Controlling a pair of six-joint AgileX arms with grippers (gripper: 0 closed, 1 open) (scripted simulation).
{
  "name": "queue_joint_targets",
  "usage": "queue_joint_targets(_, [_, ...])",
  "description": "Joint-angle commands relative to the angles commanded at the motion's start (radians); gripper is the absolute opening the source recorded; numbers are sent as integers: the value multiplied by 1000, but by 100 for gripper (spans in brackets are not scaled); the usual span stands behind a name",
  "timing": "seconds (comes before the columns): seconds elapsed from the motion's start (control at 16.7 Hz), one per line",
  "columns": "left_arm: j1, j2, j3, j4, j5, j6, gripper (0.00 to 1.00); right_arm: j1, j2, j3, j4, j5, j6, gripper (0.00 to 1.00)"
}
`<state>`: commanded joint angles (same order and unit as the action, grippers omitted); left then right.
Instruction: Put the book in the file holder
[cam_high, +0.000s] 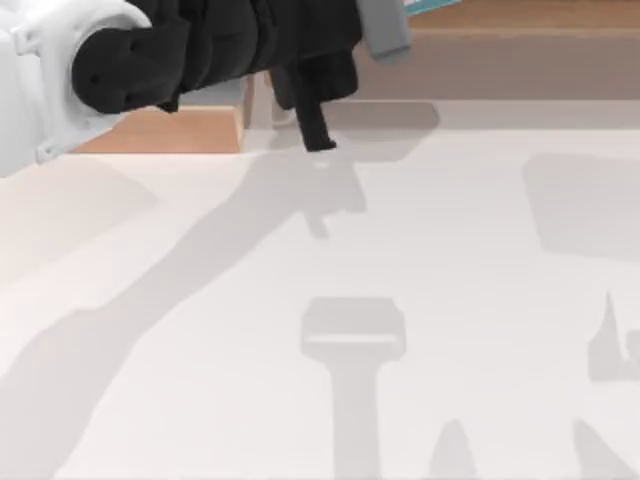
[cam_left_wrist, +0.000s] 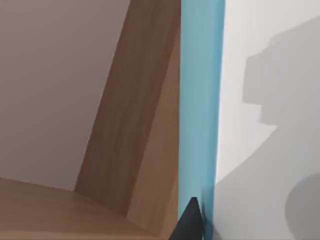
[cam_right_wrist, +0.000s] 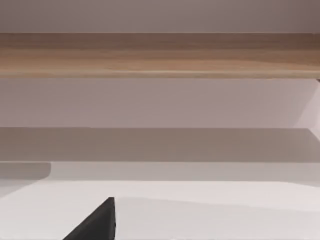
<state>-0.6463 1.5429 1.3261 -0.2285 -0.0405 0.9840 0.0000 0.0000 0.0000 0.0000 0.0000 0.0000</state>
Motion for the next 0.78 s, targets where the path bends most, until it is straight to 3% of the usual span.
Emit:
queue_joint_targets(0.42, [186, -337, -331, 44, 245, 129, 0, 0, 0, 0, 0, 0, 0, 100])
queue_joint_targets(0.6, [262, -368, -423, 137, 282, 172, 0, 0, 0, 0, 0, 0, 0, 100])
queue_joint_targets(0.78, [338, -317, -497, 260, 262, 212, 0, 0, 0, 0, 0, 0, 0, 100])
